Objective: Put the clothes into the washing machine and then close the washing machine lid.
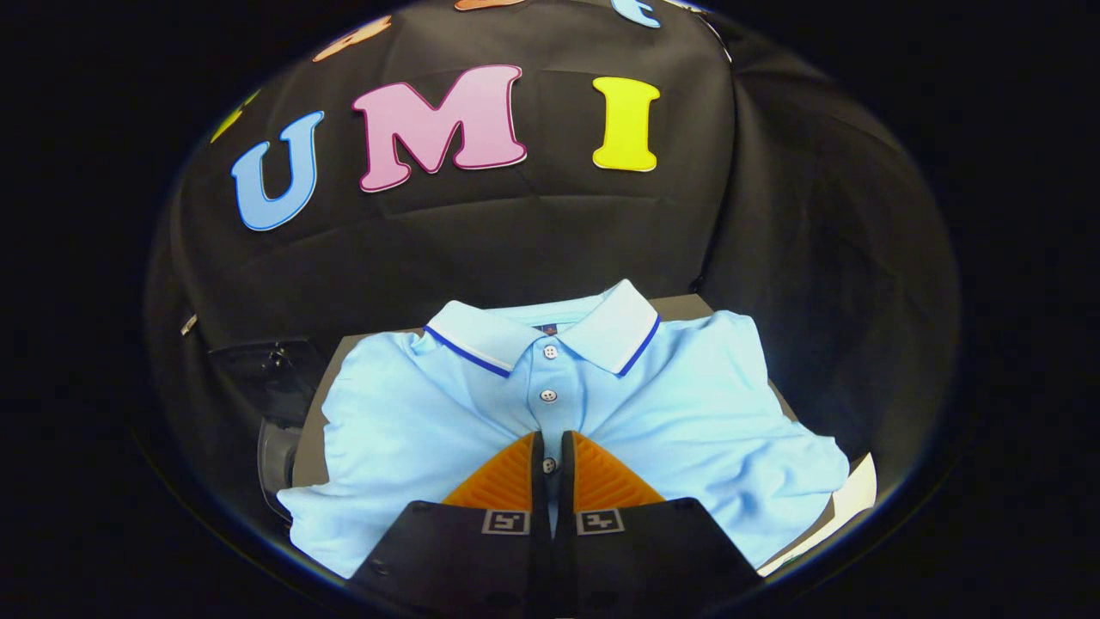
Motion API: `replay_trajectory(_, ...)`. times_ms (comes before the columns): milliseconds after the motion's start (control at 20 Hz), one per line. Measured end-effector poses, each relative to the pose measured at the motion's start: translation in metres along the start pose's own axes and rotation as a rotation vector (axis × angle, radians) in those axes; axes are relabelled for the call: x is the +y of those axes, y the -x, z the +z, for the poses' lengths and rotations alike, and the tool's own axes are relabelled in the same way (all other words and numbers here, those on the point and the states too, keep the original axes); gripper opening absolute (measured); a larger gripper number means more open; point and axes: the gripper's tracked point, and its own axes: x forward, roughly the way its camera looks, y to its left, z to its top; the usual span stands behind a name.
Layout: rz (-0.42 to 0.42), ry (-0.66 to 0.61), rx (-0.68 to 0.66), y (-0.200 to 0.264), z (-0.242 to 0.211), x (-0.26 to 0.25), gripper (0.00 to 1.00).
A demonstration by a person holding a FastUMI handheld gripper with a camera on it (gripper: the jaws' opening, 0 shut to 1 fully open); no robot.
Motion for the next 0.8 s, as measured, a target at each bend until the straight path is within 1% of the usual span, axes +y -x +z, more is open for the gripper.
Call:
replay_trajectory(250, 0.038, -0.061, -0.075, 0.018, 0.026, 0.006, 0.05)
replay_trajectory(400, 0.044, -0.050, -0.119, 0.033, 0.043, 0.015, 0.05)
replay_trajectory(500, 0.057, -0.044, -0.153, 0.044, 0.052, 0.030, 0.05)
replay_trajectory(650, 0.105, -0.085, -0.212, 0.066, 0.069, 0.061, 0.05)
replay_trajectory(800, 0.142, -0.066, -0.245, 0.089, 0.074, 0.092, 0.05)
